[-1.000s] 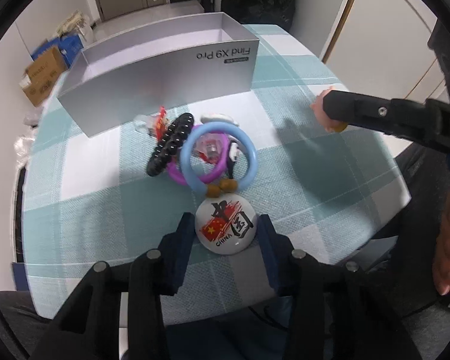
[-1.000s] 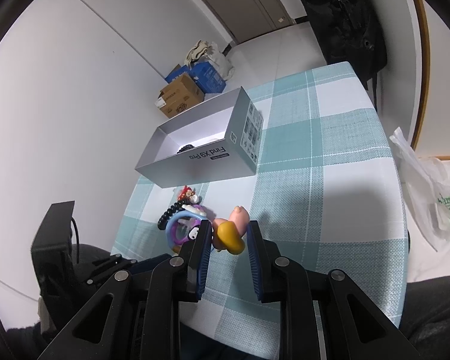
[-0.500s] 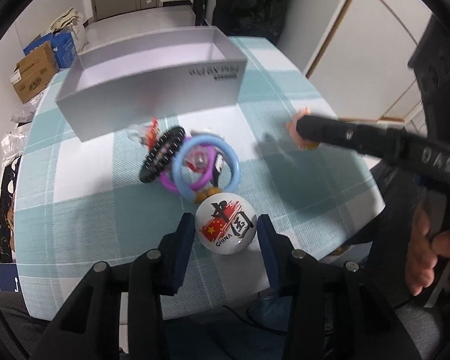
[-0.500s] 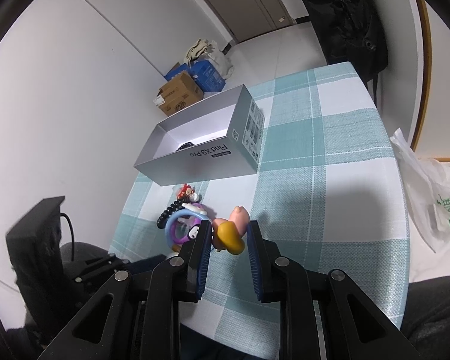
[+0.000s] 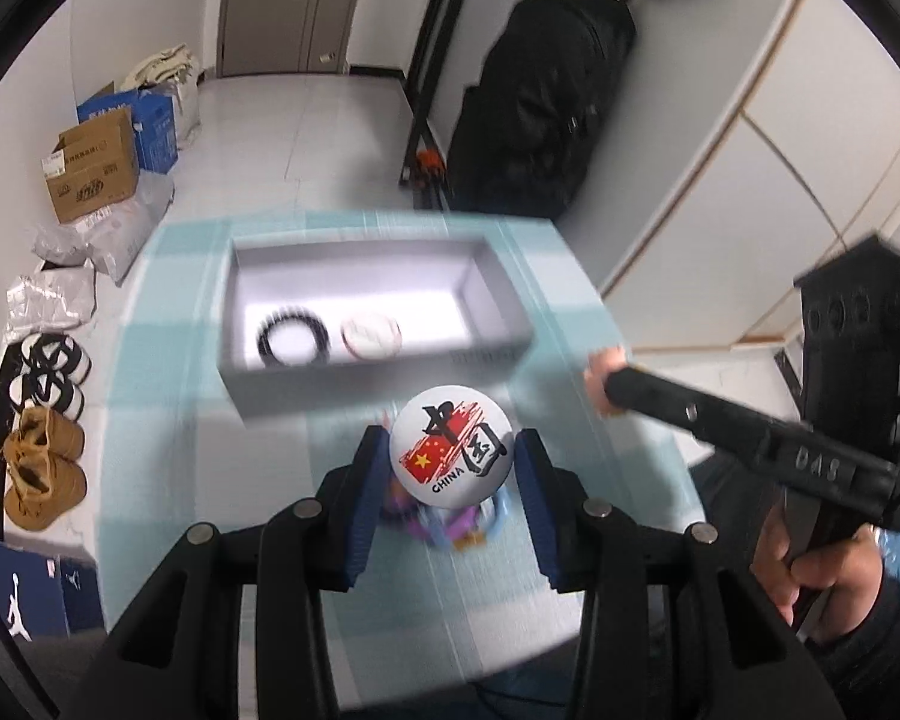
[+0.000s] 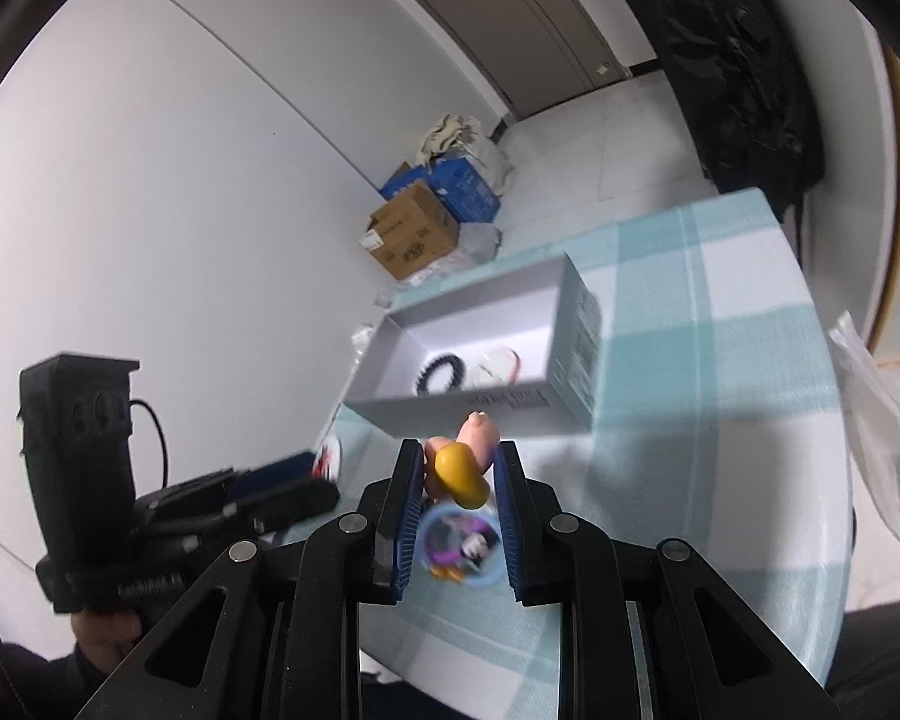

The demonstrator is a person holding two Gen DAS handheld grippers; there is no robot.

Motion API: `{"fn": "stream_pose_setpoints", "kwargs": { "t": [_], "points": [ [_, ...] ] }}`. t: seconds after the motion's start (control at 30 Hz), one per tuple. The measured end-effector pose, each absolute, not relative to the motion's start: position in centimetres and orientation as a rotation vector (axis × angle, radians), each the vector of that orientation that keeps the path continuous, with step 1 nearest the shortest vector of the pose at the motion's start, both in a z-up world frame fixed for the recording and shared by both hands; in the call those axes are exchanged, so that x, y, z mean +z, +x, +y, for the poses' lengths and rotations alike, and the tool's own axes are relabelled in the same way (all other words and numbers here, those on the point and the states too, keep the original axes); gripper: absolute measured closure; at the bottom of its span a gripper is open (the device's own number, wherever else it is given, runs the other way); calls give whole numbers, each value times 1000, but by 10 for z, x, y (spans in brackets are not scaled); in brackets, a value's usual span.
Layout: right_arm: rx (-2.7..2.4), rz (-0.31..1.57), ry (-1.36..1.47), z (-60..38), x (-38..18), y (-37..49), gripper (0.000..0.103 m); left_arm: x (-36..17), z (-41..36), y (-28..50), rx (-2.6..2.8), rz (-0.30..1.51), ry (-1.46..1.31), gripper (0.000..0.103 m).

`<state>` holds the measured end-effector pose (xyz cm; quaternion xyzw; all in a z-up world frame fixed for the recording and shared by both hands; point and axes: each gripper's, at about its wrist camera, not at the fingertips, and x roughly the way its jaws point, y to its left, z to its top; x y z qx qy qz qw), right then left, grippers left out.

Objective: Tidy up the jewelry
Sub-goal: 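Lower the badge into the box with the left gripper while the right releases the figurine there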

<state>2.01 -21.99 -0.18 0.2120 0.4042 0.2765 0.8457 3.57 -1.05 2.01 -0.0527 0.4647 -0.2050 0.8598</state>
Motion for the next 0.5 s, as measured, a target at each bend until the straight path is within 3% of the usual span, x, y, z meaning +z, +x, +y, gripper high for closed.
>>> {"fn": "stream_pose_setpoints", "kwargs": {
  "t": [0.27, 0.5],
  "points": [
    [640, 818, 442, -200, 22, 63, 80, 30, 2, 86, -401, 918, -127, 66],
    [661, 841, 371, -177, 19, 105, 80, 5, 7, 106, -399, 963, -134, 66]
  ]
}}
